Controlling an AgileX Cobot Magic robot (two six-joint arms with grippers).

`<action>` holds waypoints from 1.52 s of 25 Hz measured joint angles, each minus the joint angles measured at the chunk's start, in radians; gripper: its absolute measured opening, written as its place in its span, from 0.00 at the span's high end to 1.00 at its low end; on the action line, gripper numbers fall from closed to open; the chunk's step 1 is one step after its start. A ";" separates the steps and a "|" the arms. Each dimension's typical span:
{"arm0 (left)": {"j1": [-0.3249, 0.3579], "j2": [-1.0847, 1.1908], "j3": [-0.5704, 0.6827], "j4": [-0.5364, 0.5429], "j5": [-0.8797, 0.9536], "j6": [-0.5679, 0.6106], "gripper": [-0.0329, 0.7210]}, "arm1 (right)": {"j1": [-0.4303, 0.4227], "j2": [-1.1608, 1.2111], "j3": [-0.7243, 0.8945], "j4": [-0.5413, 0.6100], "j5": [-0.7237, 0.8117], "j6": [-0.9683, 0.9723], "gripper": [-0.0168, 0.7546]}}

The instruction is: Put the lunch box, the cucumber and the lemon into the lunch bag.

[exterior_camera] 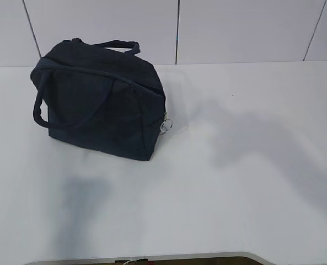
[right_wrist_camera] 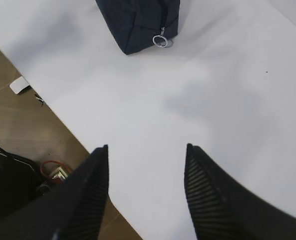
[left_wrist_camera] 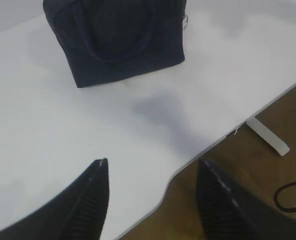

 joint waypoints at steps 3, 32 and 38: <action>0.000 -0.044 0.053 -0.031 -0.017 0.000 0.42 | 0.000 -0.042 0.065 0.002 -0.028 0.032 0.46; 0.000 -0.272 0.216 -0.129 -0.090 0.042 0.42 | 0.000 -0.765 0.602 -0.263 -0.133 0.509 0.46; 0.000 -0.272 0.216 -0.129 -0.090 0.044 0.42 | 0.000 -0.874 0.627 -0.285 -0.106 0.528 0.46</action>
